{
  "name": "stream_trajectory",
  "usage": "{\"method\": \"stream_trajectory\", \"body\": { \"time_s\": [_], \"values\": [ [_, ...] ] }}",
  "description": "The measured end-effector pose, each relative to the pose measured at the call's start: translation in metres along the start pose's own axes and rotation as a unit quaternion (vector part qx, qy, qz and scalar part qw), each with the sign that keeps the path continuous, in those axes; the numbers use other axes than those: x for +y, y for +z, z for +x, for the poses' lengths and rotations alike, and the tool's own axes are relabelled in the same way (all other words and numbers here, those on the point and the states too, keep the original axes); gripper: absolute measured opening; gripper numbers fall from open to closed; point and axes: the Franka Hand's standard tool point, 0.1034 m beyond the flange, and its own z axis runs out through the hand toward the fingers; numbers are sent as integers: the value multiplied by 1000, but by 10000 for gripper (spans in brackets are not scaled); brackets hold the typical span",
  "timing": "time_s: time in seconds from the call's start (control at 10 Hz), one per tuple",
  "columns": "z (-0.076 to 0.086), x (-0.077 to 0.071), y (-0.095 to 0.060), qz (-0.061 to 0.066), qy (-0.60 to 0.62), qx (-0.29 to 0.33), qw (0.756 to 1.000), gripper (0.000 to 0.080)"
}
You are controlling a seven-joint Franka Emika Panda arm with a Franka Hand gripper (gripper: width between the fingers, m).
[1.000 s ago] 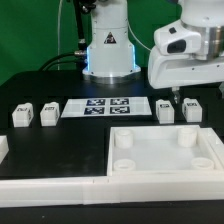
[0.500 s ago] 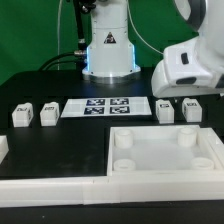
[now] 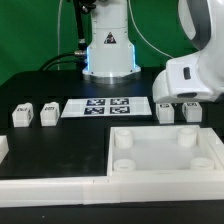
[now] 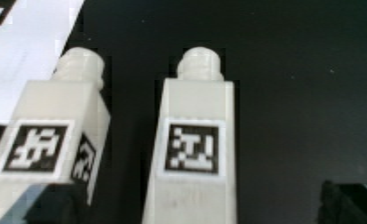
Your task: Assemble one leg
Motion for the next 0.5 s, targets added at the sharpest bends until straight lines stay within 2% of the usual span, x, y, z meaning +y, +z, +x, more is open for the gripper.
{"method": "stream_trajectory", "body": {
  "time_s": [0.2, 0.5],
  "values": [
    [0, -1, 17, -2, -1, 2, 1000, 649],
    [0, -3, 25, -5, 0, -6, 1000, 649]
  ]
}}
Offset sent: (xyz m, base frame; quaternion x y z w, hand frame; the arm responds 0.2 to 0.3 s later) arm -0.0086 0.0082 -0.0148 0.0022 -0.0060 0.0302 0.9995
